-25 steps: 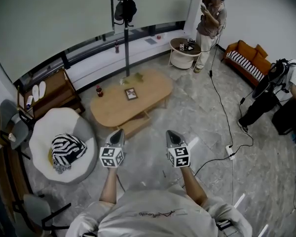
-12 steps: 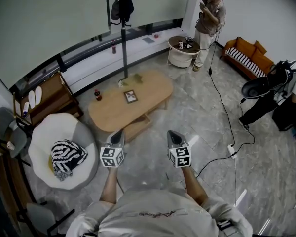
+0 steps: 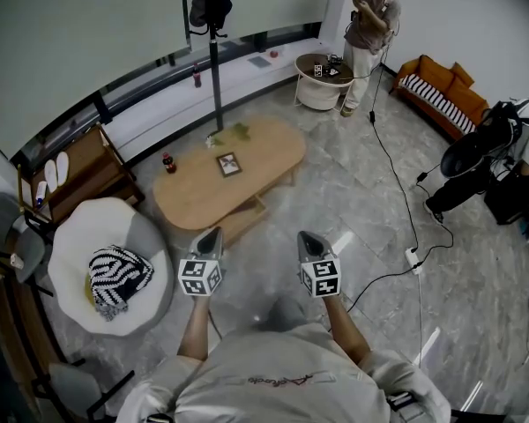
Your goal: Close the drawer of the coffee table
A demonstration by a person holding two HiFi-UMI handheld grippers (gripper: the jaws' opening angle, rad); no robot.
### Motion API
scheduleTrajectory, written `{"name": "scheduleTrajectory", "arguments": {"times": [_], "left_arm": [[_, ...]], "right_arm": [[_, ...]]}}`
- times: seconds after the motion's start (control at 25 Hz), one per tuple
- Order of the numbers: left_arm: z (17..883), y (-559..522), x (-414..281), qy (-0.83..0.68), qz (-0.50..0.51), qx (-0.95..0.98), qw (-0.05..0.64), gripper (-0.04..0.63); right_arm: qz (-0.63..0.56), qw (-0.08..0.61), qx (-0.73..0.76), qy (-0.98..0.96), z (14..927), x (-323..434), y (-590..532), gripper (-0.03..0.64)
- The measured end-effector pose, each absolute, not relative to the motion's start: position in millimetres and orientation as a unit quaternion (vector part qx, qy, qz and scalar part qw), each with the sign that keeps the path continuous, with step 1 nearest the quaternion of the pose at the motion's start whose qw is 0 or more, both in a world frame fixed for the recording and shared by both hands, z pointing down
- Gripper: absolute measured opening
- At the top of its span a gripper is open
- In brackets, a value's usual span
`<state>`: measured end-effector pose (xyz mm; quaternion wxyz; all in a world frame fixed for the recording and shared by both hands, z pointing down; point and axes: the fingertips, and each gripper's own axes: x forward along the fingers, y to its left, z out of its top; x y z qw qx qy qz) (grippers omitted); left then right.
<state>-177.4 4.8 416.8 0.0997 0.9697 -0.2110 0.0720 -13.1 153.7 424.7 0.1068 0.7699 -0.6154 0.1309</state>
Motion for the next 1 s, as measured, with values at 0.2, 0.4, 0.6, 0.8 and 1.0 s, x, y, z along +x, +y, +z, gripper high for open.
{"name": "scheduleTrajectory", "arguments": {"times": [0.2,0.4,0.6,0.8,1.0], "left_arm": [[419,-1,-173,-0.213,0.075,0.969,0.098,0.0],[418,-18,-160,-0.216,0.077,0.969,0.094,0.0],[414,-44,-137,-0.225,0.078,0.967,0.091,0.0],[409,-70,-100,-0.234,0.078,0.965,0.088,0.0],[404,-94,-59,-0.242,0.082,0.963,0.085,0.0]], "right_arm": [[0.133,0.102,0.77,-0.615,427,-8,147,0.006],[0.136,0.101,0.767,-0.619,432,5,130,0.006],[0.134,0.098,0.76,-0.628,431,27,101,0.006],[0.132,0.096,0.754,-0.637,427,68,67,0.006],[0.127,0.089,0.751,-0.642,421,113,39,0.006]]}}
